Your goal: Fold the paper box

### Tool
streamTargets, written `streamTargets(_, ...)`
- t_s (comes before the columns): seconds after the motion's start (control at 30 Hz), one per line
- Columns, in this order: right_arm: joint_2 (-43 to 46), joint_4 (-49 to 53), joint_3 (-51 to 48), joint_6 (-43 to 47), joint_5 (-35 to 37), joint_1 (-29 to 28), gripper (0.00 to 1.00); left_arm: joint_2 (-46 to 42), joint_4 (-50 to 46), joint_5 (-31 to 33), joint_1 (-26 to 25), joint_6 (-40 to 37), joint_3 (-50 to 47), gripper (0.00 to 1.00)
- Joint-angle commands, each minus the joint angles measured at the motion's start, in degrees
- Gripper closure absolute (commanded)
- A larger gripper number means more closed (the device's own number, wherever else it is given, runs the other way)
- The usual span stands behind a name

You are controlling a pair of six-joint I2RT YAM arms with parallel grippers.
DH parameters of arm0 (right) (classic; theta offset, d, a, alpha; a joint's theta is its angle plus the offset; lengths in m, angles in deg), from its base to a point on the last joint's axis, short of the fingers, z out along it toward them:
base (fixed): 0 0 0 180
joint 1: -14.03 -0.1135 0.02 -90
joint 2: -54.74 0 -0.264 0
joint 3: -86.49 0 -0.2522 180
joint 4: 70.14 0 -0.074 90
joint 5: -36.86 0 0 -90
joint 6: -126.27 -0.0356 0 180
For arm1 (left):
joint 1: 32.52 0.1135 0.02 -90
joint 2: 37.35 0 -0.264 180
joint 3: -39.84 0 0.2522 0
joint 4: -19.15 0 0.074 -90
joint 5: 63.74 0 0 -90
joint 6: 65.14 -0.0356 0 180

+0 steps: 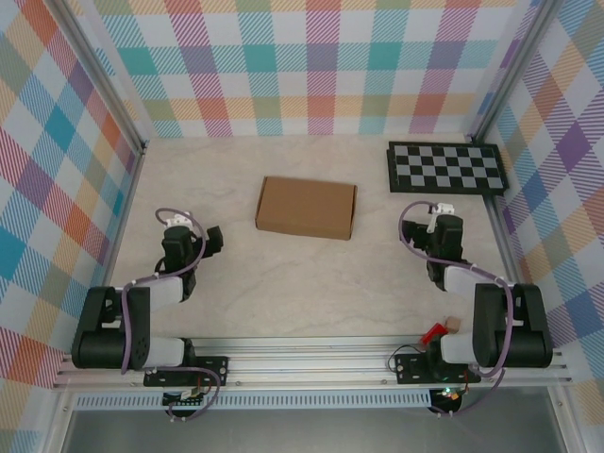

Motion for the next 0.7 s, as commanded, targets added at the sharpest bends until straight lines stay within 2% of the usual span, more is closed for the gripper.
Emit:
streamTargets(0.0,-4.3,-16.3,-2.5,0.9,-4.8,0.6,0.0,9.7,18.1,-3.2,-0.4,-3.6,-0.4,0.0)
streamTargets(0.03,-7.5,-22.2,-4.3,1.8,-6.7,0.6,0.0,9.8,15.2,-4.5,-0.6,-4.1,1.1,0.0)
streamTargets(0.07,-10.6,-28.1,-5.1,2.7,-8.9,0.6,0.0,8.7,7.8,-4.2,-1.0,-4.7,3.8,0.0)
streamTargets(0.1,-9.1,-23.0,-3.6,4.0,-11.6,0.6,0.0,9.8,9.8,-3.1,-1.9,-5.3,4.1,0.0)
streamTargets(0.17,-10.1,-22.1,-2.3,6.2,-17.3,0.6,0.0,9.5,8.7,-3.2,-1.9,-5.4,4.4,0.0)
streamTargets(0.2,-9.5,-17.3,-0.5,6.5,-18.0,0.6,0.0,9.4,7.7,-3.2,-2.0,-5.4,4.5,0.0)
streamTargets(0.4,-10.0,-16.9,0.1,4.8,-13.8,0.8,0.0,9.4,8.1,-1.6,-2.9,-6.0,4.5,0.0)
streamTargets(0.67,-10.0,-16.8,0.2,4.8,-13.7,0.6,0.0,9.4,8.1,-1.7,-3.0,-6.1,4.5,0.0)
